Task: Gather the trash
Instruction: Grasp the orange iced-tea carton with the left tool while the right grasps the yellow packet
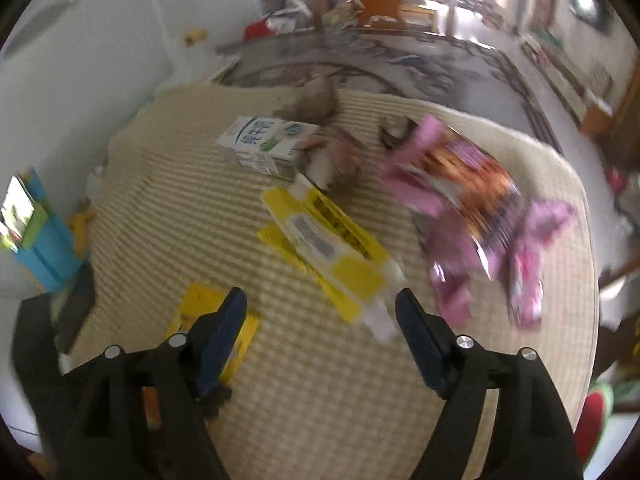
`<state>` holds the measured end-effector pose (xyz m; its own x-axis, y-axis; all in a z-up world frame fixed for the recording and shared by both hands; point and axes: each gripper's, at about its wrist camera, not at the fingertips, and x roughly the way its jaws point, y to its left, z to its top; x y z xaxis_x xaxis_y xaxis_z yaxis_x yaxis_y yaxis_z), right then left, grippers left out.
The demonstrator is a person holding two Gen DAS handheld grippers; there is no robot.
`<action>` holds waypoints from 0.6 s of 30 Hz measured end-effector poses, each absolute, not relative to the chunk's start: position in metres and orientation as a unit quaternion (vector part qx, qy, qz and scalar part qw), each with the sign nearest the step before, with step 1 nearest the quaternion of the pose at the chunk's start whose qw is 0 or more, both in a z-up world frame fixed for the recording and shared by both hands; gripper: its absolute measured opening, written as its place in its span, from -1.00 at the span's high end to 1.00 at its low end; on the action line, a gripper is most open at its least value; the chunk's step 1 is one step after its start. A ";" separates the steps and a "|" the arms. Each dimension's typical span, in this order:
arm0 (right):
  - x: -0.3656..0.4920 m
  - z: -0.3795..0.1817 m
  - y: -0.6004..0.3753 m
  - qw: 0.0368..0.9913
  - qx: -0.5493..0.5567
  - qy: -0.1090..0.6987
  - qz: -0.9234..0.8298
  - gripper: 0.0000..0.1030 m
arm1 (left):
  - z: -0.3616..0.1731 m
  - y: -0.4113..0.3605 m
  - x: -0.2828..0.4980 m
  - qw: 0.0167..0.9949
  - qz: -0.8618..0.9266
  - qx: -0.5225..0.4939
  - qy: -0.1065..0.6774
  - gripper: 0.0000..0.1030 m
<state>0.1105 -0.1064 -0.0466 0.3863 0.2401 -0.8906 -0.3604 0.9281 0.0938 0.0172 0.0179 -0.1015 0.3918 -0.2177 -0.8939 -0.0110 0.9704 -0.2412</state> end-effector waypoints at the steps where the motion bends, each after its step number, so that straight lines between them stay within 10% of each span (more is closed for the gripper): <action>1: 0.118 -0.051 -0.100 0.829 -0.072 0.526 0.175 -0.45 | -0.102 0.018 0.018 0.827 -0.064 -0.105 0.548 -0.34; 6: 0.142 -0.075 -0.099 0.809 -0.087 0.562 0.149 -0.45 | -0.103 0.013 0.021 0.826 -0.069 -0.102 0.549 -0.44; 8: 0.144 -0.083 -0.107 0.801 -0.074 0.575 0.147 -0.01 | -0.103 0.008 0.026 0.826 -0.069 -0.102 0.549 -0.45; 18: 0.087 -0.074 -0.164 0.808 -0.034 0.566 0.158 0.34 | -0.103 0.006 0.026 0.828 -0.070 -0.101 0.547 -0.45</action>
<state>0.0868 -0.1635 -0.0738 0.3093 0.2157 -0.9262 -0.2937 0.9480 0.1227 0.0256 0.0063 -0.1034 0.3918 -0.2264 -0.8918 0.0044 0.9697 -0.2442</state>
